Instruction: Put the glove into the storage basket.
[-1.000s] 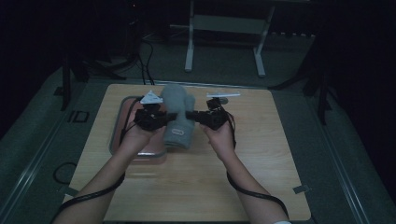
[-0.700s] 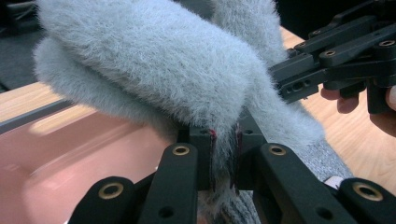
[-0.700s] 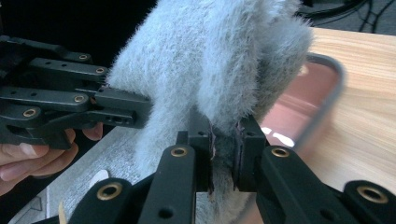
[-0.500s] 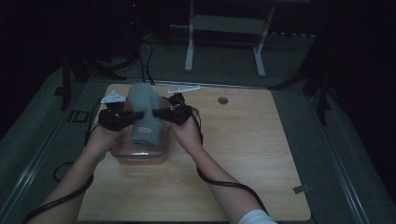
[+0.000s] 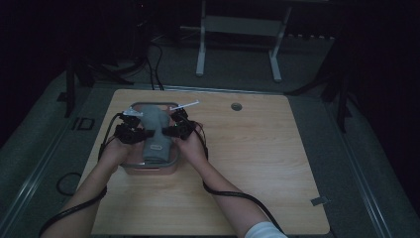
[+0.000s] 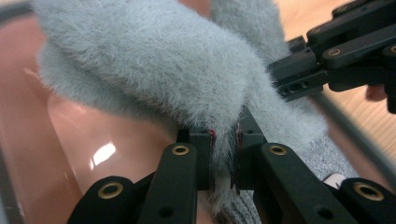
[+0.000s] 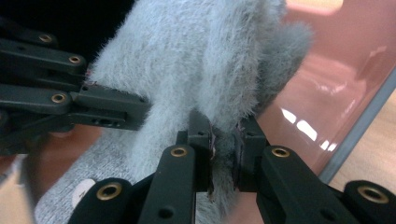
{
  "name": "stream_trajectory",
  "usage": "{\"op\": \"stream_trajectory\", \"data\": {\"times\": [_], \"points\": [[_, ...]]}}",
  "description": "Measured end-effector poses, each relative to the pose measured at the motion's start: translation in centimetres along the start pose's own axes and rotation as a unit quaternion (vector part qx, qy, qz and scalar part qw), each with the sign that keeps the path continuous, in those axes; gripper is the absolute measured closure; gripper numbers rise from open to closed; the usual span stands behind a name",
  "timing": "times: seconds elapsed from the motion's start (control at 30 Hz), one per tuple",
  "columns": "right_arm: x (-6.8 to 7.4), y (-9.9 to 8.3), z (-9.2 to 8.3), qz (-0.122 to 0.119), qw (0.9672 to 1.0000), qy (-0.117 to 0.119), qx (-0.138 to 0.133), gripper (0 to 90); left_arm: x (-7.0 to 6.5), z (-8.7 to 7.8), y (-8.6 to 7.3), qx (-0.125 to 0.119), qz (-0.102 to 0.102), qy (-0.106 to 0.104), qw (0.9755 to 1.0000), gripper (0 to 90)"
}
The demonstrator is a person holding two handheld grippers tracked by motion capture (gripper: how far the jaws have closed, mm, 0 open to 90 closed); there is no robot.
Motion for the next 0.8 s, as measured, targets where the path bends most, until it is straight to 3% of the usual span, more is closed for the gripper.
{"op": "stream_trajectory", "data": {"times": [0.03, 0.13, 0.27, 0.3, 0.4, 0.43, 0.47, 0.57, 0.67, 0.73, 0.8], "points": [[-0.1, -0.2, 0.4, -0.003, 0.9999, -0.007, 0.007, 80.4, 0.0, 0.7, -0.1, 0.022, -0.002, 0.002, 0.9997, 82.2], [-0.3, -0.8, 1.4, -0.012, 0.9990, -0.028, 0.032, 80.2, 0.1, 1.8, -0.4, 0.054, -0.010, 0.006, 0.9985, 82.0], [-0.1, -1.0, 2.0, -0.031, 0.9971, -0.048, 0.051, 78.7, 0.4, 2.6, -0.6, 0.077, -0.016, 0.009, 0.9968, 81.5], [0.0, -1.0, 2.2, -0.037, 0.9964, -0.055, 0.053, 77.4, 0.5, 2.9, -0.6, 0.086, -0.006, 0.014, 0.9962, 81.2], [0.2, -0.9, 2.4, -0.063, 0.9936, -0.070, 0.062, 69.3, 0.4, 3.4, -0.6, 0.100, 0.000, 0.018, 0.9948, 79.2], [0.4, -0.6, 2.1, -0.077, 0.9926, -0.074, 0.058, 64.4, 0.4, 3.6, -0.6, 0.099, -0.004, 0.019, 0.9949, 76.1], [0.4, -0.6, 2.1, -0.077, 0.9926, -0.074, 0.058, 64.4, 0.4, 3.8, -0.5, 0.098, -0.006, 0.018, 0.9950, 76.1], [0.5, -0.2, 1.3, -0.093, 0.9928, -0.064, 0.040, 50.6, 0.5, 3.9, -0.5, 0.090, -0.014, 0.019, 0.9957, 69.3], [0.3, 0.2, 0.3, -0.087, 0.9946, -0.050, 0.028, 43.1, 0.5, 3.5, -0.4, 0.068, -0.019, 0.025, 0.9972, 54.1], [0.1, 0.5, -0.3, -0.083, 0.9956, -0.039, 0.019, 38.1, 0.5, 3.0, -0.2, 0.055, -0.017, 0.039, 0.9976, 38.7], [-0.1, 0.7, -1.1, -0.077, 0.9966, -0.027, 0.007, 31.5, 0.5, 2.4, 0.0, 0.036, -0.018, 0.037, 0.9985, 32.9]]}}
Point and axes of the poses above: each handheld gripper's, and its own axes: z roughly forward along the jaws, y roughly out of its top, x roughly to its left, the point moved 3 cm from there along z, roughly forward along the jaws, and after that the axes turned 6 degrees about -x, right-handed, at the moved point
